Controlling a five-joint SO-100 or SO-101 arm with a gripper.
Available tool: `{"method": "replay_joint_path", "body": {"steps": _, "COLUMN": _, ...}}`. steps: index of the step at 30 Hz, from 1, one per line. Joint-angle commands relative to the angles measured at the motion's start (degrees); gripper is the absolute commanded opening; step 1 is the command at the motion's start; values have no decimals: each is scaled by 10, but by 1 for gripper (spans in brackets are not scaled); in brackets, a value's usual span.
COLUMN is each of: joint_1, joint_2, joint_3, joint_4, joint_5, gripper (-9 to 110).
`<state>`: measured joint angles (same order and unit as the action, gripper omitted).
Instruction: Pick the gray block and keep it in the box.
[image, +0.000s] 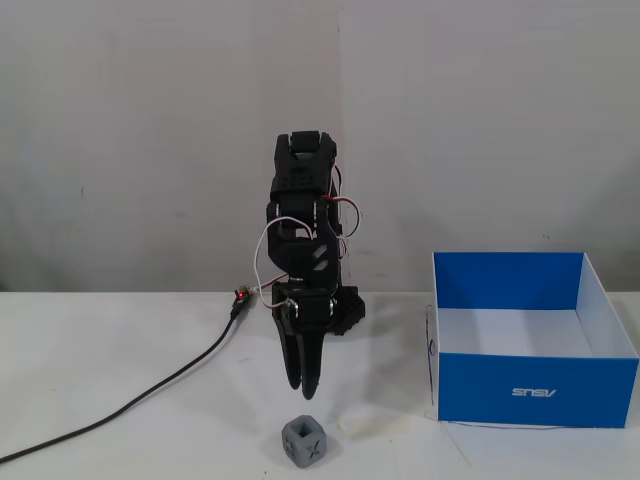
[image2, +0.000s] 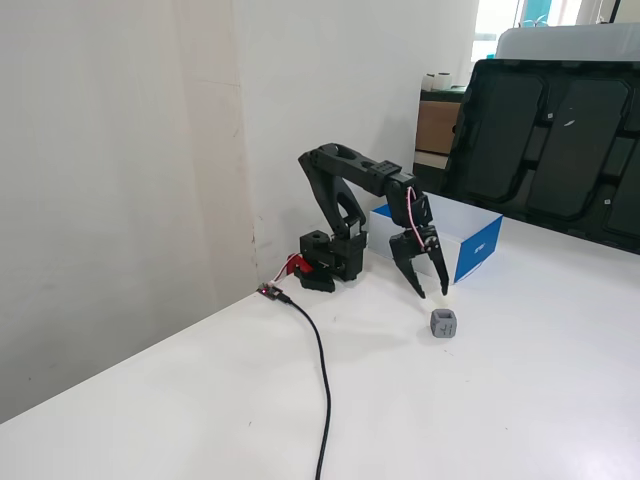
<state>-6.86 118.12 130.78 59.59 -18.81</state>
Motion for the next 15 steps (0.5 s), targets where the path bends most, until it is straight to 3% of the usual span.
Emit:
{"method": "replay_joint_path", "body": {"steps": 1, "joint_1": -4, "joint_2": -28, "joint_3": -65, "joint_4": 4, "joint_5": -9, "gripper": 16}}
{"method": "replay_joint_path", "body": {"steps": 15, "joint_1": 0, "joint_2": -134, "joint_3": -98, "joint_4": -4, "joint_5": -22, "gripper": 25}}
